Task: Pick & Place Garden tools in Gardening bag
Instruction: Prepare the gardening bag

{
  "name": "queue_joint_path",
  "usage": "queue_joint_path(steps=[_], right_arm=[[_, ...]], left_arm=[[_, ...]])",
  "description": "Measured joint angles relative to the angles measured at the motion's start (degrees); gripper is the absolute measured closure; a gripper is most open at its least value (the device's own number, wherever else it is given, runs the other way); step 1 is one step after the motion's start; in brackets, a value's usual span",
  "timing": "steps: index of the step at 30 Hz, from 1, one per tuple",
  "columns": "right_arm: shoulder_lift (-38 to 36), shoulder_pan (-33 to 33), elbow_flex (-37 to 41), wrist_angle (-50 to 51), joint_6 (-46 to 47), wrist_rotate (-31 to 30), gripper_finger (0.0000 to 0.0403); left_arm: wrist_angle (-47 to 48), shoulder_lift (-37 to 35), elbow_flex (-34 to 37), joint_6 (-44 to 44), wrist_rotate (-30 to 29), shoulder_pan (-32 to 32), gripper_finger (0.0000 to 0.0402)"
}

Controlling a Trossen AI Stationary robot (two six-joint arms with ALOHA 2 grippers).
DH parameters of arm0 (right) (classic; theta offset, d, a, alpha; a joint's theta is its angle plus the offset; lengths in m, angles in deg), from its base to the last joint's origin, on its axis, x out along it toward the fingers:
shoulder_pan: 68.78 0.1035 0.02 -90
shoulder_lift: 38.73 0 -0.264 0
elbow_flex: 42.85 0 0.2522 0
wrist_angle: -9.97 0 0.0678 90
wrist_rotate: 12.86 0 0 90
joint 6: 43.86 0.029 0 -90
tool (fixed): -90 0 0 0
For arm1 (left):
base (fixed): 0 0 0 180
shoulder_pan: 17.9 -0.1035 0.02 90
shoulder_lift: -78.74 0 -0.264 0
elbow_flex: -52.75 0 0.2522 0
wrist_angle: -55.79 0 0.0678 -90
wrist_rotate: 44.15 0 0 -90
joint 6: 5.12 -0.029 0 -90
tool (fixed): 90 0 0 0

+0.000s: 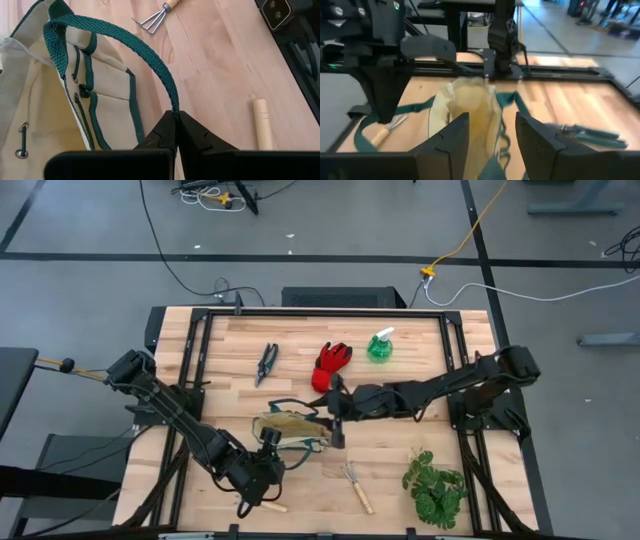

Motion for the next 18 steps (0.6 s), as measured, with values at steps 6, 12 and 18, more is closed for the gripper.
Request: queue_joint_path(steps=[6, 12, 18], right_arm=[[0.73, 0.07, -1.96, 1.83, -0.05, -4.08, 0.0240], [2.16, 0.26, -2.02, 6.05, 5.32, -0.67, 0.0241], [3.34, 0.13, -3.90, 7.66, 5.58, -2.73, 0.0241]], left_arm=[[0.00, 0.00, 0.00, -0.01, 0.00, 0.00, 0.0395], [0.00, 0.00, 0.00, -0.01, -0.02, 0.00, 0.0395], [-0.58, 0.02, 0.00, -0.05, -0.14, -0.03, 0.0395]])
